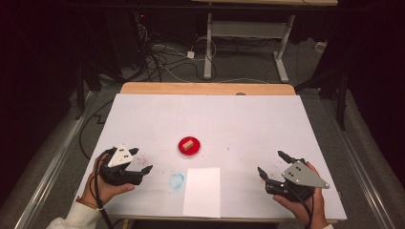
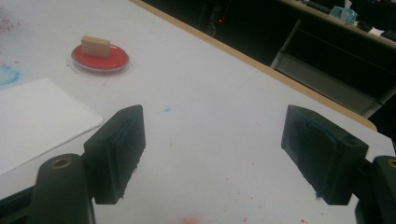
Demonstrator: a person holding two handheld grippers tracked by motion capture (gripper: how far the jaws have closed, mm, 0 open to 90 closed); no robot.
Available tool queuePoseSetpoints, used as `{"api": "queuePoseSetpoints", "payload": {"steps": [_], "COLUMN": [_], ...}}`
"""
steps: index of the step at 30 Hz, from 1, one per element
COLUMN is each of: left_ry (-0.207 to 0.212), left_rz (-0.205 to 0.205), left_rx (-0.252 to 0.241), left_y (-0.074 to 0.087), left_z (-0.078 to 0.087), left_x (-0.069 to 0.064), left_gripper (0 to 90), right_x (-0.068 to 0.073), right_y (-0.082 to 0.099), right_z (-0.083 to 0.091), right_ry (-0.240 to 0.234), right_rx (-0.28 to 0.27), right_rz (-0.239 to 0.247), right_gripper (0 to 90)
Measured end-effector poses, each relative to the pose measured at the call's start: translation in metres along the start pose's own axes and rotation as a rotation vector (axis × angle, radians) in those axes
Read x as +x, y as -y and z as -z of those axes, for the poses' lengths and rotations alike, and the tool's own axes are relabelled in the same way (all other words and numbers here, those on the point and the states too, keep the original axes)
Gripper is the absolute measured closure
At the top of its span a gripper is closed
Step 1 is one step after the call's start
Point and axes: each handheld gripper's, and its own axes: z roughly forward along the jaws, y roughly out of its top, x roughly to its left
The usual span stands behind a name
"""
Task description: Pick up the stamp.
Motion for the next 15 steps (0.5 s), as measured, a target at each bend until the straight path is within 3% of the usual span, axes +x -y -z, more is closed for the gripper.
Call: {"api": "queuePoseSetpoints", "payload": {"steps": [7,15], "left_ry": [0.031,0.062], "left_rz": [-0.038,-0.079], "left_rx": [0.046,0.048], "left_y": [-0.024,-0.055], "left_z": [-0.004,-0.019], "left_x": [-0.002,-0.007], "left_gripper": [24.5,25.1], "right_x": [0.001,-0.001], "right_y": [0.004,0.004], "right_z": [0.001,0.0], "right_ry": [0.013,0.014], "right_rx": [0.024,0.03], "right_rz": [0.004,0.008], "right_gripper": [22.1,22.0]}}
